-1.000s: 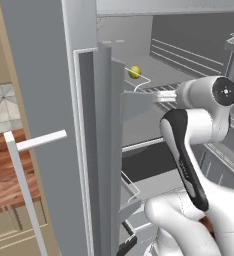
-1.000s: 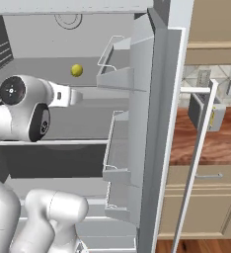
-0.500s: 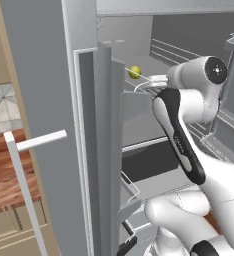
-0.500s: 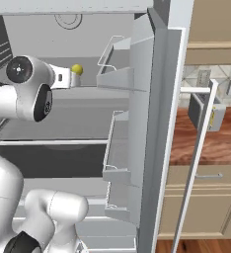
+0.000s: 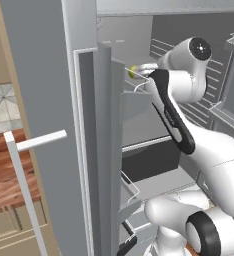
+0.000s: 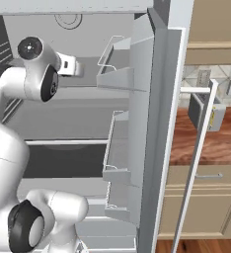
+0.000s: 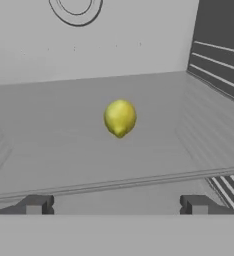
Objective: Grab the garlic and lemon from the fridge, place them in the blender, close the lid, and turn on the blender to create a marinade.
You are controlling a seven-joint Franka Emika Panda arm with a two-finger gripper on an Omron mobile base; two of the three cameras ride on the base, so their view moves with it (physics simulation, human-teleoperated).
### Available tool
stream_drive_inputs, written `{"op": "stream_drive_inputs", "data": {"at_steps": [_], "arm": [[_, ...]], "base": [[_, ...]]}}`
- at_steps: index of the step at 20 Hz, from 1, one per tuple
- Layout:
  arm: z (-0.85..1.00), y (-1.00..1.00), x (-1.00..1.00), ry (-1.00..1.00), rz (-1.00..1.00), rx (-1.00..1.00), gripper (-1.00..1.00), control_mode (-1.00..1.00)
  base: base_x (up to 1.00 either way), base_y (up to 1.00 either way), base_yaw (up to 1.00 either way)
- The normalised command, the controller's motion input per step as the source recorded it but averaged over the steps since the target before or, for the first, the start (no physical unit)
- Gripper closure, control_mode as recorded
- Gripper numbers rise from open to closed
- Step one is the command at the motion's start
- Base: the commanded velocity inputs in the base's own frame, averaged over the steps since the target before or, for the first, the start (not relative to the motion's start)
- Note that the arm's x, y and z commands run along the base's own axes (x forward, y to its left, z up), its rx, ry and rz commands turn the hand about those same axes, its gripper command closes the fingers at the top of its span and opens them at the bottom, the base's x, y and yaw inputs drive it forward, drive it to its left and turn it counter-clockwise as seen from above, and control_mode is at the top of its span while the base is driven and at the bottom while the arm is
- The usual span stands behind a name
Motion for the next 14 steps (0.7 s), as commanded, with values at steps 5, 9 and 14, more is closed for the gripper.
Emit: {"op": "stream_drive_inputs", "data": {"at_steps": [5, 9, 14], "arm": [[-0.10, 0.00, 0.47, 0.04, 0.00, 0.00, -1.00, -1.00], [-0.15, 0.01, 0.57, 0.03, 0.00, 0.00, -1.00, -1.00], [-0.12, 0.06, 0.61, 0.04, 0.00, 0.00, -1.00, -1.00]], "base": [[0.00, 0.00, 0.00], [0.00, 0.00, 0.00], [0.00, 0.00, 0.00]]}}
